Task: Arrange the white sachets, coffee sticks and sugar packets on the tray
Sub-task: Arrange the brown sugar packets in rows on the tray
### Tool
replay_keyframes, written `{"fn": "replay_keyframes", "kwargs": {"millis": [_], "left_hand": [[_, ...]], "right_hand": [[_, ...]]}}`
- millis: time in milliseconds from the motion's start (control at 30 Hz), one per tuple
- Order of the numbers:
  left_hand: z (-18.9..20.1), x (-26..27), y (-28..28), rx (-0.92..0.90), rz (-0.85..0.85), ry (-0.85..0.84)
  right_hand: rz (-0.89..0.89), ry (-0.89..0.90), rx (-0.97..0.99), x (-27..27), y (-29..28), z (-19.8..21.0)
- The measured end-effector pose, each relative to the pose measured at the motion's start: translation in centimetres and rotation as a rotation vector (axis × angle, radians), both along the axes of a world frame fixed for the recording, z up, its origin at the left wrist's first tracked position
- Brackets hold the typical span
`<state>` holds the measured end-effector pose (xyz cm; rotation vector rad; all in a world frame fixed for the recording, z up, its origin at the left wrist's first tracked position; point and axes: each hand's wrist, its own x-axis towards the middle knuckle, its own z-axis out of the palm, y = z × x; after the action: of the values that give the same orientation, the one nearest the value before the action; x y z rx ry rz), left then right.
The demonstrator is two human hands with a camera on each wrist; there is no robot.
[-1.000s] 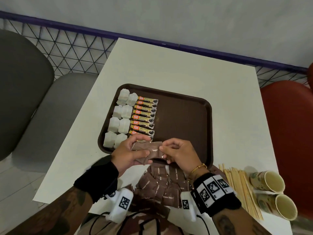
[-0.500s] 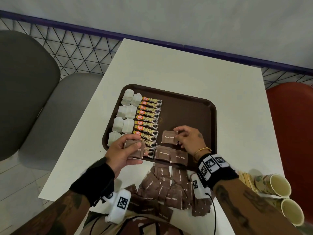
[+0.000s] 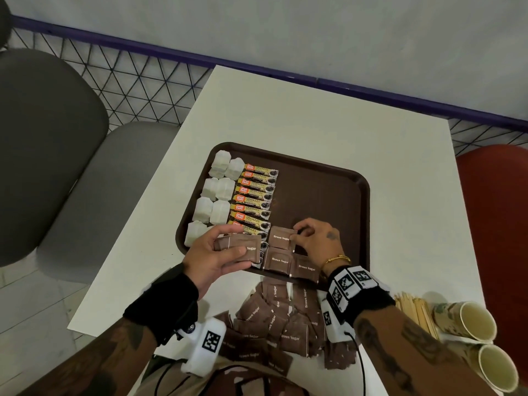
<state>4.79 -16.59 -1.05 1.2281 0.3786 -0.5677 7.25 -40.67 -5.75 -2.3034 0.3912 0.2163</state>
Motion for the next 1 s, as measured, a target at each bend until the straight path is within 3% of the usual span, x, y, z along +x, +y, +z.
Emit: {"fn": "replay_keyframes", "kwargs": {"millis": [133, 267, 367, 533, 667, 1000], "left_hand": [[0.1, 0.2, -0.7, 0.073, 0.019, -0.022], [0.1, 0.1, -1.9, 0.115, 0.005, -0.045], [-0.1, 0.0, -2.6, 0.093, -0.023, -0.047], [-0.4, 0.2, -2.2, -0.008, -0.037, -0.012], [-0.2, 0.3, -1.9, 0.016, -0.021, -0.002], [-0.3, 0.3, -1.9, 0.060, -0.018, 0.001]], "right_hand": [[-0.033, -0.142, 0.176, -0.9, 0.7, 2.6], [0.114, 0.110, 0.591, -2.8, 2.5, 5.0], [0.044, 0.123, 0.666, -3.5, 2.6, 4.3], [-0.167, 0.052, 0.483, -3.1, -2.2, 3.3], [-0.137, 0.098, 0.219, -2.9, -5.9, 2.6], [-0.140, 0.077, 0.091, -2.3, -4.5, 0.6]]}}
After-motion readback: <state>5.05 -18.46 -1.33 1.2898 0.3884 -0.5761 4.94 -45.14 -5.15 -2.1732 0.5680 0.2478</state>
